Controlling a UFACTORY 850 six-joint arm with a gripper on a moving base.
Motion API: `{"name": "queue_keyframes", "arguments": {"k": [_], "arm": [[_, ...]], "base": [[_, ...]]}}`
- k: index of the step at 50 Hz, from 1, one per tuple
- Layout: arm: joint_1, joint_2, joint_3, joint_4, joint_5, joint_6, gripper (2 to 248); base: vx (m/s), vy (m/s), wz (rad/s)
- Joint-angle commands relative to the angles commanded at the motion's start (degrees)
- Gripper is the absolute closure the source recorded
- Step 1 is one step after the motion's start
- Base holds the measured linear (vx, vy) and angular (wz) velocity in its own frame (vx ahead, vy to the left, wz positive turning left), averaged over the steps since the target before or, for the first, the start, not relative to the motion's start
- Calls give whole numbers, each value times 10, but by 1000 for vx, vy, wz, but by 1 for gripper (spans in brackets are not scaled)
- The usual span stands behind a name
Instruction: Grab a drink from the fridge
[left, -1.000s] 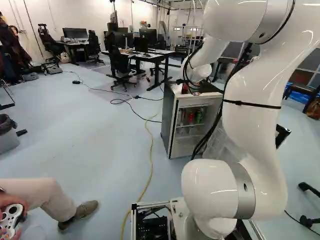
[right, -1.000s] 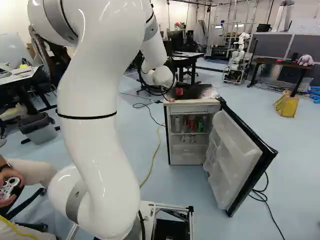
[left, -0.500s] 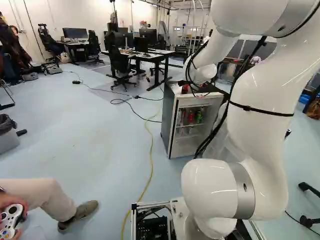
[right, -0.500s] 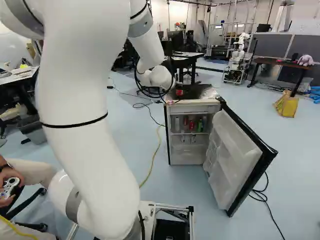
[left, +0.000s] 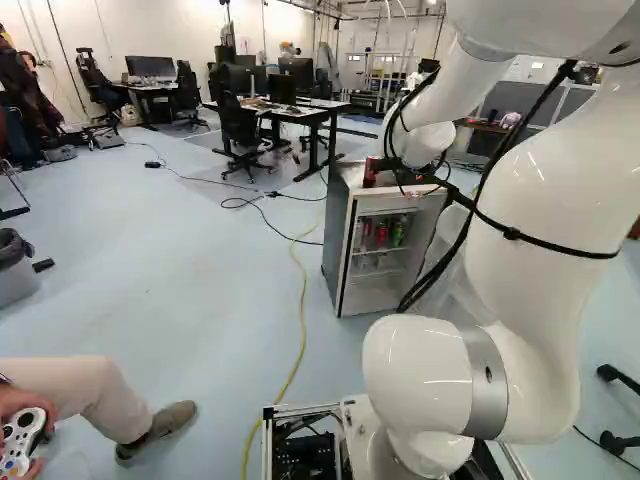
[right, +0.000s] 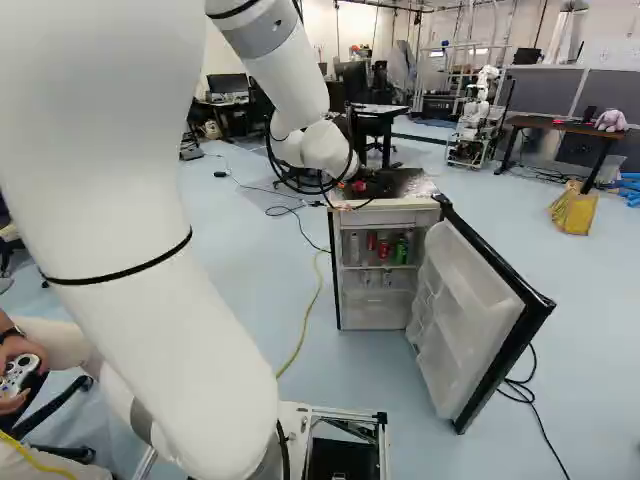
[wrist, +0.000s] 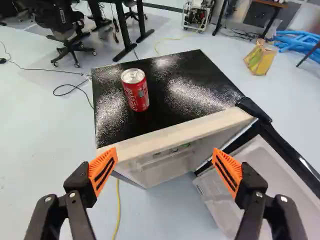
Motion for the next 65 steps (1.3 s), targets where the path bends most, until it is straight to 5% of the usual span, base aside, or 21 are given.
{"name": "queue_keyframes", "arguments": {"k": [28,65], "arm": [[-57,64,26,18,-119,0,3],[-141,126,33,6,-216,0,3]], "base": [[0,0,0],[0,0,0]]}}
